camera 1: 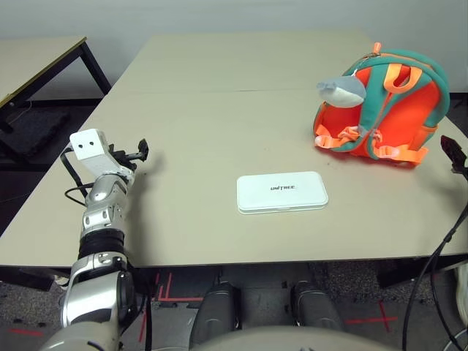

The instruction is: Put the pencil case into the backpack and zip it.

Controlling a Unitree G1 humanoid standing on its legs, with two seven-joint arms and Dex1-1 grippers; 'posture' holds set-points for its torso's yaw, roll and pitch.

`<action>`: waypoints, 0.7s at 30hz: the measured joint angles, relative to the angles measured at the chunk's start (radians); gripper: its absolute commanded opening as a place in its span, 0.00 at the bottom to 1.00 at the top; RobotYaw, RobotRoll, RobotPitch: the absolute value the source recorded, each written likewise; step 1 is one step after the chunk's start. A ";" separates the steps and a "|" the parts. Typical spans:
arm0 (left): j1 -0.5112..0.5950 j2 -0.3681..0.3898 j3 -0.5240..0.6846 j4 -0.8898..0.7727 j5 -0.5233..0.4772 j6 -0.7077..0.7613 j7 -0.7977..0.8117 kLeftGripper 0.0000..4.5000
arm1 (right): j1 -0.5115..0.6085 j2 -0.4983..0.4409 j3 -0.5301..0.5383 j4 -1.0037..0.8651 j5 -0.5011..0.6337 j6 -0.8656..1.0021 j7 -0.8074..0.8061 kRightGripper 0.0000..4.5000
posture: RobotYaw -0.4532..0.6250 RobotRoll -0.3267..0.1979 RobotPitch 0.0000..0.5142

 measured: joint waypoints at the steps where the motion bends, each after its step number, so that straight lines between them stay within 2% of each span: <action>1: 0.000 0.000 0.000 0.001 0.000 0.000 0.000 1.00 | 0.002 0.000 0.000 -0.003 0.000 0.000 0.000 1.00 | 0.37 0.62 0.11; 8: -0.023 -0.037 -0.020 -0.023 -0.001 0.018 -0.014 1.00 | 0.038 -0.017 -0.006 -0.095 0.012 0.045 0.000 1.00 | 0.34 0.62 0.16; 11: -0.028 -0.009 -0.036 -0.107 -0.047 0.144 -0.103 1.00 | 0.044 -0.053 -0.014 -0.184 0.046 0.165 -0.019 1.00 | 0.34 0.62 0.14; 14: -0.036 0.058 -0.029 -0.260 -0.200 0.442 -0.218 1.00 | 0.068 -0.096 -0.031 -0.298 0.119 0.370 -0.034 1.00 | 0.37 0.62 0.13; 16: -0.034 0.142 -0.005 -0.381 -0.353 0.739 -0.283 1.00 | 0.098 -0.150 -0.043 -0.382 0.181 0.542 -0.036 1.00 | 0.38 0.62 0.13; 19: -0.033 0.283 0.060 -0.517 -0.571 1.164 -0.353 1.00 | 0.118 -0.203 -0.079 -0.489 0.289 0.827 -0.055 0.88 | 0.38 0.62 0.13; 21: -0.045 0.327 0.100 -0.547 -0.671 1.376 -0.380 1.00 | 0.119 -0.219 -0.084 -0.558 0.366 1.016 -0.068 0.73 | 0.38 0.62 0.14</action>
